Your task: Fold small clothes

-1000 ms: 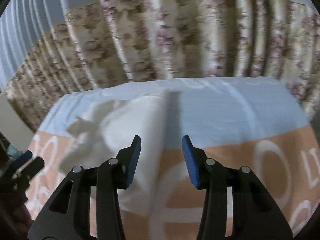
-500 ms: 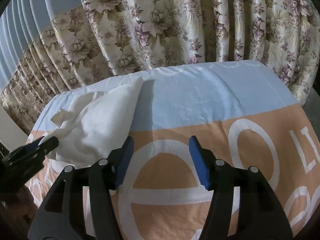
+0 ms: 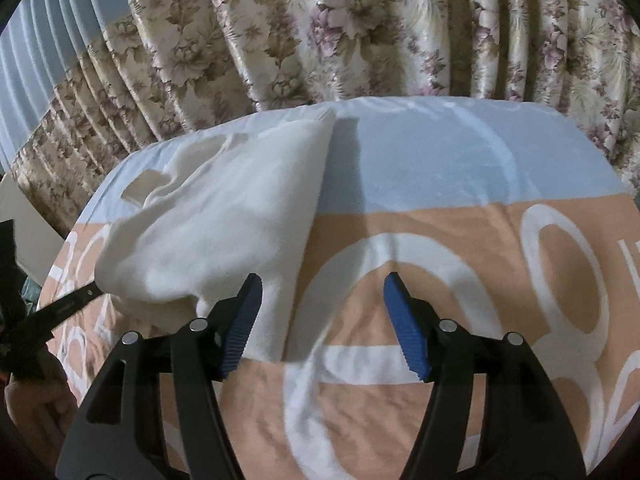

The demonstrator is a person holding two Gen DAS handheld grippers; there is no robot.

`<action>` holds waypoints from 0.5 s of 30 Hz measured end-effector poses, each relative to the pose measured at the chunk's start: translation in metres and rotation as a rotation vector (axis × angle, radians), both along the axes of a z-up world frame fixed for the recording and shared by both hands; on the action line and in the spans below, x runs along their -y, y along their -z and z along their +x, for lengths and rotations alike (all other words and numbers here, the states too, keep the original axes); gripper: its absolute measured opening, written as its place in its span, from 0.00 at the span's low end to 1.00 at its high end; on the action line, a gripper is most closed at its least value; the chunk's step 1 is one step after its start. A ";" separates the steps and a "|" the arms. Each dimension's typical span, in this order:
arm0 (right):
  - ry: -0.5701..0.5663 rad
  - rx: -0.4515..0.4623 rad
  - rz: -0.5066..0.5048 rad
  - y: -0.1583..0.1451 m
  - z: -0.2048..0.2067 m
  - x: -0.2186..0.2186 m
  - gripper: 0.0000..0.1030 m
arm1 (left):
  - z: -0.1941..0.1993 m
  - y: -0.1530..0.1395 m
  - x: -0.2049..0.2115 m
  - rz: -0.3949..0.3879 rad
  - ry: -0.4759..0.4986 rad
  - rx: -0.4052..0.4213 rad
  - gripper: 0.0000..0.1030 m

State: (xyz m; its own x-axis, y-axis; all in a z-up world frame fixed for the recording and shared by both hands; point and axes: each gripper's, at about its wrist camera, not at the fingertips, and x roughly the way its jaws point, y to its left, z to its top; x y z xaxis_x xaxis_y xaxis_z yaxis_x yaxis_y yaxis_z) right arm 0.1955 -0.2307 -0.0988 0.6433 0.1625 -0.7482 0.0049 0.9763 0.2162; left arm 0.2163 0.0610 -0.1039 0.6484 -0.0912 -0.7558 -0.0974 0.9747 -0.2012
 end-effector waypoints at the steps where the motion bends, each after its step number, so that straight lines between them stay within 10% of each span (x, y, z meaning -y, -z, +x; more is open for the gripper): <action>1: -0.001 -0.001 -0.004 0.001 0.000 -0.001 0.66 | -0.002 -0.009 0.004 -0.002 0.023 0.032 0.09; 4: 0.005 -0.009 -0.001 0.004 0.002 0.000 0.66 | -0.007 -0.038 0.026 0.002 0.114 0.128 0.67; 13: 0.016 -0.023 0.006 0.010 -0.001 0.006 0.66 | 0.017 -0.020 0.075 0.083 0.199 0.065 0.65; 15: 0.015 -0.027 0.004 0.011 -0.001 0.006 0.66 | 0.023 -0.009 0.077 0.076 0.207 0.033 0.34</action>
